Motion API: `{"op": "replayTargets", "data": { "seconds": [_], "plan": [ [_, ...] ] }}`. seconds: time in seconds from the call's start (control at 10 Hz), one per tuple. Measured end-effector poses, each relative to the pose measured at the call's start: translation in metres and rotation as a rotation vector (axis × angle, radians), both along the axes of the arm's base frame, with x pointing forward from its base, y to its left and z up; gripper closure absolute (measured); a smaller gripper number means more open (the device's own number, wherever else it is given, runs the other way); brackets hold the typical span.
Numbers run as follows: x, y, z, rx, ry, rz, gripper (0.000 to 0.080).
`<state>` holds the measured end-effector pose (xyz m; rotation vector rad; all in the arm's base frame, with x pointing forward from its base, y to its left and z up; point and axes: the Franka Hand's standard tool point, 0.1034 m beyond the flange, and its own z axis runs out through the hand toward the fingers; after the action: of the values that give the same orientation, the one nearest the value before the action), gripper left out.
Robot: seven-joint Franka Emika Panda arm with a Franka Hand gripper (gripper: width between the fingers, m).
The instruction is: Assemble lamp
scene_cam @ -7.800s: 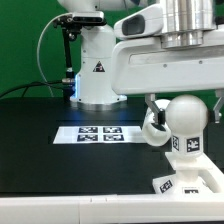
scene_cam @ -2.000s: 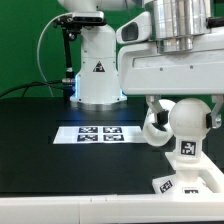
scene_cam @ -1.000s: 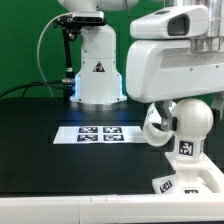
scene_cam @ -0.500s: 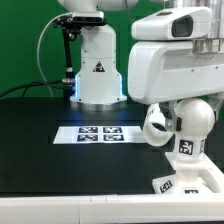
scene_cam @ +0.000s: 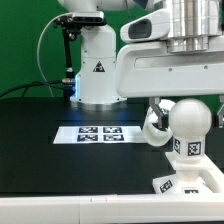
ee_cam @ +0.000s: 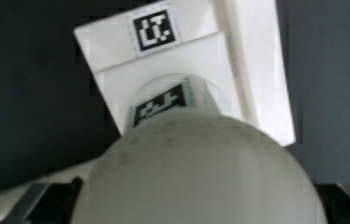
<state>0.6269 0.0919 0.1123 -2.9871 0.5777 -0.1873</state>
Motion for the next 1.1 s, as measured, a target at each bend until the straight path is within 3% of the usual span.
{"op": "replayTargets", "data": {
  "seconds": [0.1, 0.5, 0.8, 1.0, 1.1],
  "plan": [
    [0.0, -0.002, 0.0, 0.042, 0.014, -0.127, 0.0223],
    [-0.002, -0.001, -0.002, 0.093, 0.046, -0.425, 0.0223],
    [-0.005, 0.011, -0.001, 0.211, 0.087, -0.954, 0.0223],
    [-0.004, 0.01, -0.002, 0.308, 0.109, -1.186, 0.0223],
    [-0.003, 0.01, -0.002, 0.329, 0.116, -1.236, 0.0223]
  ]
}}
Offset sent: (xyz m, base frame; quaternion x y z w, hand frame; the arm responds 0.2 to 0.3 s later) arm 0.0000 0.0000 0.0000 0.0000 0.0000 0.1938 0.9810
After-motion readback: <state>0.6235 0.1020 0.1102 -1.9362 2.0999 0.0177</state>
